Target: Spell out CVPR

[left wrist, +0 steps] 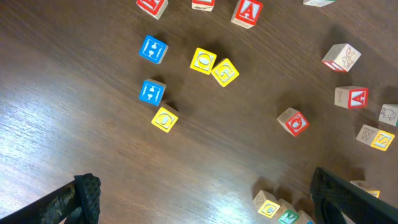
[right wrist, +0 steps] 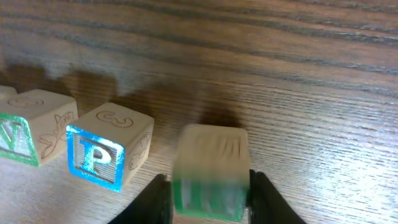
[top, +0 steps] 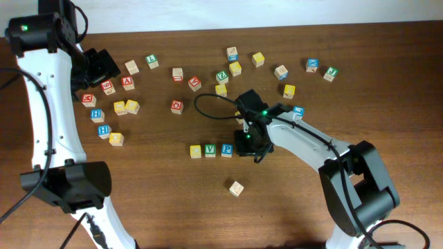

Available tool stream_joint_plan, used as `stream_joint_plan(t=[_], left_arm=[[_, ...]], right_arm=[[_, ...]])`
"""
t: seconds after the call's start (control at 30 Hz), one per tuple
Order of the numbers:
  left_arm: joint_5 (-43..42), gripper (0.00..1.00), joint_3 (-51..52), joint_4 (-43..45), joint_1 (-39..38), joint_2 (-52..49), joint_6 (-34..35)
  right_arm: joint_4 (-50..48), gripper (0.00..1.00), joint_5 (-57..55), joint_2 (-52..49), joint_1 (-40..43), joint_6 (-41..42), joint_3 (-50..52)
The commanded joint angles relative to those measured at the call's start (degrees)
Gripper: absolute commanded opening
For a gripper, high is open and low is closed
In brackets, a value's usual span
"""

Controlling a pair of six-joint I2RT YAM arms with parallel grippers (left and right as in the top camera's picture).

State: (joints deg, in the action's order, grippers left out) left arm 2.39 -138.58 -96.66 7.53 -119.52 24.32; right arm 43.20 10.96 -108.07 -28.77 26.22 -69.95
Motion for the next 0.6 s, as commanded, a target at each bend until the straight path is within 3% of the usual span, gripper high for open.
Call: stream_joint_plan(t=[0.0,0.1,0.27,0.4,0.47,0.5,0.57], left_arm=[[0.4,0.99,-0.2,-0.1,0.2,0.3,0.7],[0.4,0.99,-0.2,-0.1,0.2,0.3,0.7],[0.4,0.99,-0.2,-0.1,0.2,0.3,0.7],[0.4,0.99,-0.2,-0.1,0.2,0.3,0.7],[0.4,0.99,-0.2,-0.1,0.2,0.3,0.7],[0.4,0.99,-0.2,0.0,0.2,0.3,0.7],[0.4,0.99,-0.2,-0.1,0.2,0.3,0.7]], right_arm=[[0.0,0.41,-0.9,-0.3,-0.2,-0.5,-0.5],[4.1,0.43,-0.9,-0.3,-0.2,-0.5,-2.6],[28.1,0.53,-0.8,0.4,-0.1,-0.4,-13.7],[35.9,0.58,2.1,1.1,-5.7,-0.2,-13.7],[34.3,0.61,0.3,1.0,-13.3,7.8,-13.1],[31.5,0.61,-3.9,1.0,-17.3,18.9,-11.6],[26.9,0.62,-5.0,1.0,-21.0,27.0,-8.5]])
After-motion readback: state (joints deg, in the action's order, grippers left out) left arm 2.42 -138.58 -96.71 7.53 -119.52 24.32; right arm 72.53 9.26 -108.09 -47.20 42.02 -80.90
